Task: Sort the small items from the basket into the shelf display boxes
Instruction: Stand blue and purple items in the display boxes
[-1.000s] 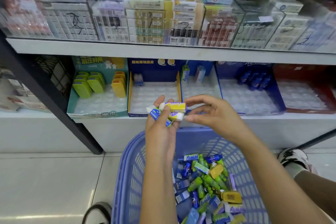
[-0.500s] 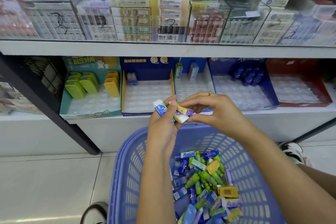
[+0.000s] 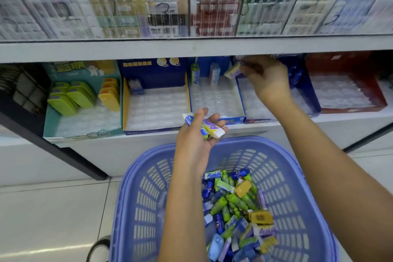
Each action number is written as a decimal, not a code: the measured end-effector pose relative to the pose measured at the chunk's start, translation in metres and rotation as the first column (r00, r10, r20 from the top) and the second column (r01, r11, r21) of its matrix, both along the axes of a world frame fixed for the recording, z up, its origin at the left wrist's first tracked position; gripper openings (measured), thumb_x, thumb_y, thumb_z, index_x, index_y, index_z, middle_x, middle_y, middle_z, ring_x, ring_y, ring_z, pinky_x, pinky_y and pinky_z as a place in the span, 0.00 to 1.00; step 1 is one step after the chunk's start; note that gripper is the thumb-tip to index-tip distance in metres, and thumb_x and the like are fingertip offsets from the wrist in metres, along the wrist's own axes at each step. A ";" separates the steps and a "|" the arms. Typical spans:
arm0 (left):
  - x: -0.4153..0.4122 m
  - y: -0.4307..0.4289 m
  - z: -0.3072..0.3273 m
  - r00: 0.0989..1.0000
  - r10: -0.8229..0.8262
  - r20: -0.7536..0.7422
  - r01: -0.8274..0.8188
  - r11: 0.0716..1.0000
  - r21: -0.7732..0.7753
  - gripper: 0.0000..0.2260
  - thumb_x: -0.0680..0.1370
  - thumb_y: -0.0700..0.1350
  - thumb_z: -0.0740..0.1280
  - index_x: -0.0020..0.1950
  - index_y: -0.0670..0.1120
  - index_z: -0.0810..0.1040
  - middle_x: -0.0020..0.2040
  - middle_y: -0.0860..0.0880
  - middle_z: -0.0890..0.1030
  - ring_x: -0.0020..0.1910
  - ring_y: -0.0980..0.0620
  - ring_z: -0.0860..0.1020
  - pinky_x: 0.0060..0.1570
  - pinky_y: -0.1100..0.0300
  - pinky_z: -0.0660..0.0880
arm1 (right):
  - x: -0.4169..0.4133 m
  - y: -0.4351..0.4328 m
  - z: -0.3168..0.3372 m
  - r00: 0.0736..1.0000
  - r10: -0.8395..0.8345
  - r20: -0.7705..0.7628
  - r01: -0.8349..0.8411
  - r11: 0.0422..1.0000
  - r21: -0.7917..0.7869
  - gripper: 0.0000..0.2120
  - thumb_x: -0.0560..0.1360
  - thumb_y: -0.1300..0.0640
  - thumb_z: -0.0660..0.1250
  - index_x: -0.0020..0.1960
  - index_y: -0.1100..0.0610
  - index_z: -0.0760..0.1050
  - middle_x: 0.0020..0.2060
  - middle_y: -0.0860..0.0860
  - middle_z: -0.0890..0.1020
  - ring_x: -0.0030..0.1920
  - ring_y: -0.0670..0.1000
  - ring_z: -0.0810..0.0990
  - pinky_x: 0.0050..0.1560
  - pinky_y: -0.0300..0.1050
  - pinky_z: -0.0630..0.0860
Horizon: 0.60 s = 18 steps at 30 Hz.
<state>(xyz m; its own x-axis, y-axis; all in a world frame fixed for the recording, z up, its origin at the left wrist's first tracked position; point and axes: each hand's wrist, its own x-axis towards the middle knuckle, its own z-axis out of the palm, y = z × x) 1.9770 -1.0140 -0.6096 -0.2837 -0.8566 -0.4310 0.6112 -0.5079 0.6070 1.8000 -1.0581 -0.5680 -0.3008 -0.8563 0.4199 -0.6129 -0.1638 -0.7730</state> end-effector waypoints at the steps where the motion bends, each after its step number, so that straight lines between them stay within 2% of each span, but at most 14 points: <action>1: -0.002 0.000 0.000 1.000 -0.001 -0.020 0.002 1.000 0.028 0.10 0.81 0.45 0.62 0.55 0.38 0.75 0.37 0.43 0.84 0.36 0.47 0.84 0.34 0.56 0.81 | -0.003 -0.013 0.000 0.999 -0.029 -0.039 0.030 0.999 0.021 0.06 0.74 0.66 0.65 0.43 0.64 0.81 0.37 0.44 0.80 0.36 0.28 0.75 0.40 0.18 0.65; 4: -0.006 0.000 -0.003 0.998 -0.016 -0.056 0.020 0.997 0.072 0.11 0.81 0.45 0.61 0.54 0.37 0.75 0.40 0.41 0.84 0.39 0.44 0.84 0.37 0.53 0.82 | -0.012 -0.051 -0.007 0.990 -0.018 -0.143 0.041 0.986 0.163 0.10 0.75 0.63 0.64 0.38 0.65 0.80 0.41 0.54 0.84 0.42 0.44 0.79 0.43 0.26 0.67; 7: -0.008 0.001 -0.005 0.998 -0.039 -0.048 0.043 0.996 0.083 0.10 0.81 0.41 0.61 0.58 0.37 0.74 0.44 0.40 0.84 0.42 0.43 0.84 0.39 0.52 0.82 | -0.018 -0.072 -0.013 0.975 0.002 -0.221 0.062 0.957 0.282 0.12 0.77 0.57 0.63 0.50 0.64 0.80 0.53 0.58 0.81 0.57 0.55 0.76 0.55 0.37 0.66; 8: -0.008 0.001 -0.005 0.998 -0.042 -0.051 0.046 0.995 0.084 0.10 0.80 0.40 0.62 0.59 0.37 0.73 0.45 0.40 0.83 0.42 0.43 0.84 0.39 0.52 0.82 | -0.019 -0.075 -0.013 0.972 0.004 -0.237 0.067 0.954 0.291 0.13 0.78 0.56 0.64 0.55 0.64 0.78 0.57 0.58 0.79 0.60 0.56 0.74 0.57 0.38 0.65; 10: -0.008 0.001 -0.006 0.997 -0.037 -0.067 0.043 0.995 0.088 0.10 0.80 0.39 0.62 0.60 0.36 0.73 0.46 0.39 0.83 0.42 0.43 0.84 0.38 0.52 0.82 | -0.022 -0.078 -0.010 0.970 0.030 -0.242 0.051 0.946 0.321 0.15 0.77 0.53 0.65 0.60 0.61 0.75 0.60 0.57 0.77 0.61 0.54 0.73 0.55 0.38 0.64; 12: -0.008 0.001 -0.006 0.996 -0.032 -0.078 0.039 0.995 0.092 0.11 0.80 0.39 0.61 0.60 0.36 0.72 0.48 0.38 0.82 0.42 0.43 0.84 0.36 0.52 0.82 | -0.026 -0.082 -0.006 0.976 0.099 -0.196 -0.012 0.917 0.400 0.15 0.76 0.50 0.65 0.59 0.57 0.77 0.59 0.55 0.78 0.58 0.52 0.74 0.55 0.39 0.66; 14: -0.008 0.001 -0.006 0.996 -0.032 -0.082 0.040 0.995 0.092 0.11 0.80 0.38 0.61 0.60 0.36 0.72 0.48 0.38 0.82 0.42 0.44 0.84 0.36 0.53 0.82 | -0.030 -0.084 -0.004 0.977 0.143 -0.159 -0.057 0.893 0.447 0.15 0.76 0.49 0.66 0.59 0.55 0.77 0.56 0.55 0.79 0.57 0.54 0.75 0.58 0.44 0.69; 16: -0.009 0.002 -0.006 0.996 -0.037 -0.081 0.044 0.995 0.090 0.10 0.80 0.38 0.61 0.59 0.36 0.72 0.47 0.39 0.82 0.42 0.44 0.84 0.37 0.52 0.82 | -0.030 -0.085 -0.004 0.982 0.132 -0.131 -0.061 0.894 0.443 0.15 0.76 0.50 0.66 0.59 0.56 0.77 0.54 0.56 0.79 0.53 0.53 0.74 0.62 0.48 0.70; 18: -0.009 0.002 -0.006 0.996 -0.038 -0.080 0.045 0.995 0.091 0.09 0.80 0.38 0.61 0.59 0.37 0.73 0.47 0.39 0.83 0.42 0.44 0.84 0.37 0.52 0.82 | -0.027 -0.088 -0.005 0.984 0.125 -0.124 -0.061 0.904 0.423 0.14 0.77 0.52 0.66 0.59 0.58 0.77 0.56 0.57 0.79 0.53 0.52 0.74 0.61 0.45 0.69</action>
<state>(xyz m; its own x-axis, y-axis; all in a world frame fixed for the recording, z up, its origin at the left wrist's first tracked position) 1.9682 -1.0124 -0.6153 -0.3543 -0.8008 -0.4829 0.6320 -0.5857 0.5075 1.7729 -1.1458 -0.5735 -0.1740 -0.9834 0.0517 -0.7210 0.0914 -0.6869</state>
